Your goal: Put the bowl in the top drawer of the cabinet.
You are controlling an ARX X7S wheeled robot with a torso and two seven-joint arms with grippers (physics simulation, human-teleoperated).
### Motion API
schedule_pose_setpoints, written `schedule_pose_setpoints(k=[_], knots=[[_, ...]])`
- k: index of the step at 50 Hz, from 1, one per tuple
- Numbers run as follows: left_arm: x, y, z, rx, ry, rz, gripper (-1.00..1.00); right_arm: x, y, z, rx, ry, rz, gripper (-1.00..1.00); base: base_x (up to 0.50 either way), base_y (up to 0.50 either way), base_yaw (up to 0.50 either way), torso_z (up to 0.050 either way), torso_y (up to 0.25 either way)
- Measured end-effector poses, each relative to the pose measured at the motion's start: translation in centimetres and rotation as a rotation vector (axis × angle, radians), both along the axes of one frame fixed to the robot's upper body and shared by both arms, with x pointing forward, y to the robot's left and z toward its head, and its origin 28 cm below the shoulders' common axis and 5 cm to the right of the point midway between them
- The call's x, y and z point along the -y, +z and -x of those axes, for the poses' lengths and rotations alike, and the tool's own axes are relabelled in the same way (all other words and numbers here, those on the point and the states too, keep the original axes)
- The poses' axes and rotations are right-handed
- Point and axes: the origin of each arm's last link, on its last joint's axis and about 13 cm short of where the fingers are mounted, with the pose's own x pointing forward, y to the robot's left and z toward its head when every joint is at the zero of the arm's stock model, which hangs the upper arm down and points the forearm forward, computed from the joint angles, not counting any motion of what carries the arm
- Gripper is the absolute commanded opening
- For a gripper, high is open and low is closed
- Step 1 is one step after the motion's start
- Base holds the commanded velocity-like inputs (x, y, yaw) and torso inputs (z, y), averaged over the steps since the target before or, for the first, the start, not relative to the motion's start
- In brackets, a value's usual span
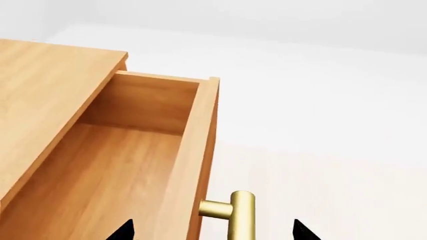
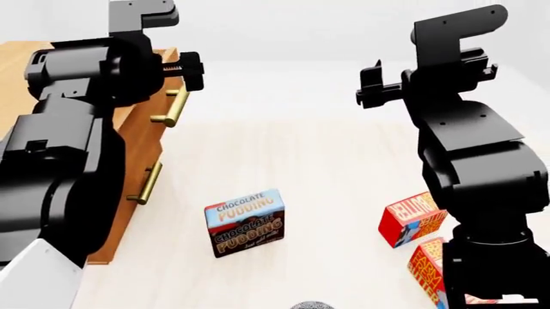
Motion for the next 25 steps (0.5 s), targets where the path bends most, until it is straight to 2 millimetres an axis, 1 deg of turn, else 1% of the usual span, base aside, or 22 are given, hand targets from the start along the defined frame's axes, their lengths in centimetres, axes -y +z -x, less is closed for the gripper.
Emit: schedule_pose_setpoints(k=[15,25], knots=[[0.5,-1.9,-0.1,-0.046,0.027,0.024,1.0,0.2,-0.6,-0.2,-0.017,0.0,-0.001,1.0,0.0,0.0,0.0,0.0,0.0],[0.7,-2.1,-0.1,-0.04,0.029,0.008,1.0,0.3,-1.1,-0.3,-0.03,0.0,0.001,1.0,0.0,0.0,0.0,0.0,0.0]])
